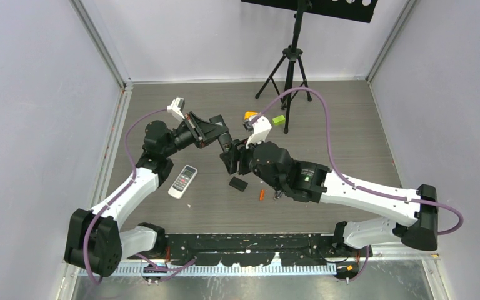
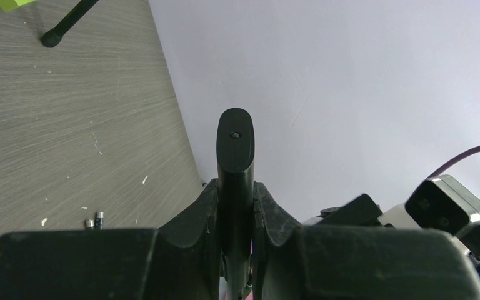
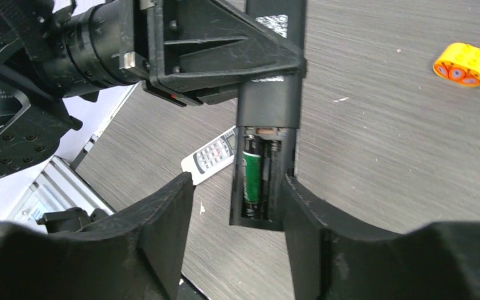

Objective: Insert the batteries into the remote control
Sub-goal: Load the battery into the remote control.

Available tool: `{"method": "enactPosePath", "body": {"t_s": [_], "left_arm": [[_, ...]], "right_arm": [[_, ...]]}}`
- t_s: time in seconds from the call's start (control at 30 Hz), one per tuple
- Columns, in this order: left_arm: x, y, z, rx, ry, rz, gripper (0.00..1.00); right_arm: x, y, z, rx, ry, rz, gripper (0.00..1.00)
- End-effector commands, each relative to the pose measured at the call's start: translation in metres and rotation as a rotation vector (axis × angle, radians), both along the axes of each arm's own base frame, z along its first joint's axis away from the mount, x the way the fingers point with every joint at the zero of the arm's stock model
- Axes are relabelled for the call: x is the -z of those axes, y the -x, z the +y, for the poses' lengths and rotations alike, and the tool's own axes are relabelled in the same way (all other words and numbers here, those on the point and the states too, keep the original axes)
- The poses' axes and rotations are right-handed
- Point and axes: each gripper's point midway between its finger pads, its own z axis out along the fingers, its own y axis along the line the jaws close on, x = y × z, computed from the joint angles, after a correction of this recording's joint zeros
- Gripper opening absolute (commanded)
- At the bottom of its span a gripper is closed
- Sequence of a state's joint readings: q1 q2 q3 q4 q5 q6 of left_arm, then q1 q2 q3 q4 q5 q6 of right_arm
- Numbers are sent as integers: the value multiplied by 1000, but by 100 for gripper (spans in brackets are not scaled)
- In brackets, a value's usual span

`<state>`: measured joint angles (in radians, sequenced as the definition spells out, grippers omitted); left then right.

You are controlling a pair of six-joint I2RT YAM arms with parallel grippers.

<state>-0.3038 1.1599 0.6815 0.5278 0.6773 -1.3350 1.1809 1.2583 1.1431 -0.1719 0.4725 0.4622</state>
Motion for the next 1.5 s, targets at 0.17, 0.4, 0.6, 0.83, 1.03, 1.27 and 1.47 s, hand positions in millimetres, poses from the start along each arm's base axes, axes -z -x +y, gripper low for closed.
{"method": "enactPosePath", "body": {"t_s": [0.17,0.4,0.6,0.83,1.03,1.27,1.47], "left_arm": [[-37,1,1,-4,37,-134,0],[-44,-3,1,-23,43,-146,0],[-53,-5,3,-42,65,-149,0],[-53,0,5,-42,64,-153,0],[-53,2,4,-32,56,-170,0],[-55,6,3,-10,64,-194,0],[-57,8,1,9,64,-208,0]], "right_arm": [[-33,-11,-67,350,-374,233,73],[-30,4,-51,300,-662,419,80],[-30,6,-19,233,-787,526,83],[-46,3,-5,168,-884,500,84],[-40,-6,-1,192,-904,545,84],[-43,-22,2,165,-957,576,82],[-42,-33,6,143,-961,598,73]]}}
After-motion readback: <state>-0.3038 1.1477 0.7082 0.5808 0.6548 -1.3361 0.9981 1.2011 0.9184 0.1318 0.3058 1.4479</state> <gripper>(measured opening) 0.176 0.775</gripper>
